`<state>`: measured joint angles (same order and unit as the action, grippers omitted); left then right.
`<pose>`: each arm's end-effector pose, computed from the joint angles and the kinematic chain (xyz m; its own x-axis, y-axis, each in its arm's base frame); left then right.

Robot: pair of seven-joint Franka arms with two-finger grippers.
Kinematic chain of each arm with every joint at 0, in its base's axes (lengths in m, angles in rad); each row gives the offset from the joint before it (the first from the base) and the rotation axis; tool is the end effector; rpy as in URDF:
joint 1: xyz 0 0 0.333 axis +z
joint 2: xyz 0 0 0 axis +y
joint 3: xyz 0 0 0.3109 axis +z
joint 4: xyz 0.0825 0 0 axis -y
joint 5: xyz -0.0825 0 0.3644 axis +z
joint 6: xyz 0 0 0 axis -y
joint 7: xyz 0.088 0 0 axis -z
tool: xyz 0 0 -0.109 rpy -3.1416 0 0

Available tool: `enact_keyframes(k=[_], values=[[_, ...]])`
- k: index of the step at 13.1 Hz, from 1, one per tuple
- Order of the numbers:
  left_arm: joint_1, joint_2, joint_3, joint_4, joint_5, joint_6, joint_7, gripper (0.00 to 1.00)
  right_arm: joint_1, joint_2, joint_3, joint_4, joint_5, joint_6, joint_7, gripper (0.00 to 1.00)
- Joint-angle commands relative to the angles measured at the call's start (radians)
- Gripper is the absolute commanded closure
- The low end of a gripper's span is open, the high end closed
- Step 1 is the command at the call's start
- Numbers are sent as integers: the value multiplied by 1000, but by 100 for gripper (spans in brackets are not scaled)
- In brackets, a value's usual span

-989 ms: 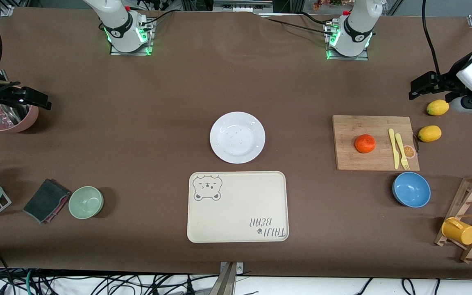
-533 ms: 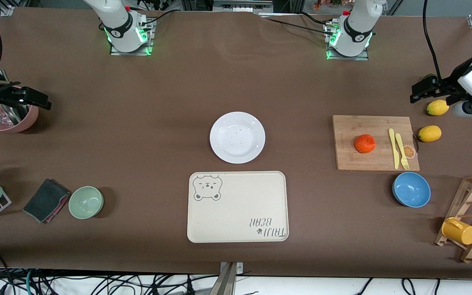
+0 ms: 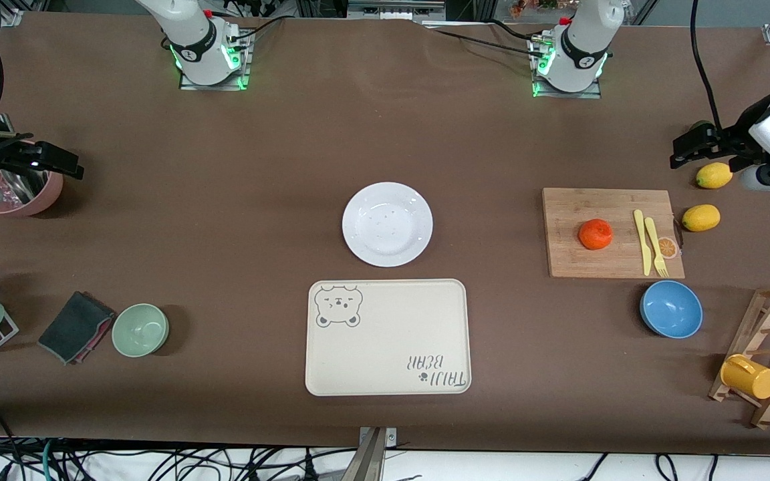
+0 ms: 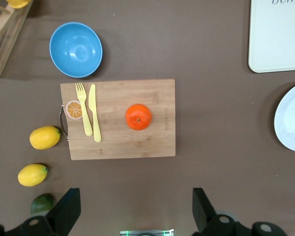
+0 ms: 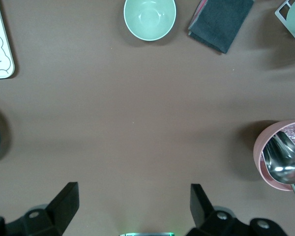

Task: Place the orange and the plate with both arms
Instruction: 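Move the left gripper over the orange on the cutting board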

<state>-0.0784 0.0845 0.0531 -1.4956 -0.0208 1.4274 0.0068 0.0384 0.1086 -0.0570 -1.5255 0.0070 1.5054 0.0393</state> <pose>0.5437 -0.0175 0.5939 0.9878 -0.0343 -0.1519 -0.0320 -0.9993 0.0174 0.5578 -0.0079 0.5731 0.9901 -0.0577 -0.1281 -0.0576 -0.9983 0.0042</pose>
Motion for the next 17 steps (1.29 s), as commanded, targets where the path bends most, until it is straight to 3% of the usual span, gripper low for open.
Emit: enact_keyframes(k=[1, 10, 17], values=[[3, 46, 5, 17, -5, -39, -1, 0, -11, -12, 9, -10, -4, -4, 4, 0], [52, 145, 4, -3, -16, -137, -5, 0, -11, -13, 9, -10, -4, -4, 4, 0], [58, 121, 2, -349, -21, 285, 4, 0, -11, -13, 9, -10, -4, -4, 4, 0]])
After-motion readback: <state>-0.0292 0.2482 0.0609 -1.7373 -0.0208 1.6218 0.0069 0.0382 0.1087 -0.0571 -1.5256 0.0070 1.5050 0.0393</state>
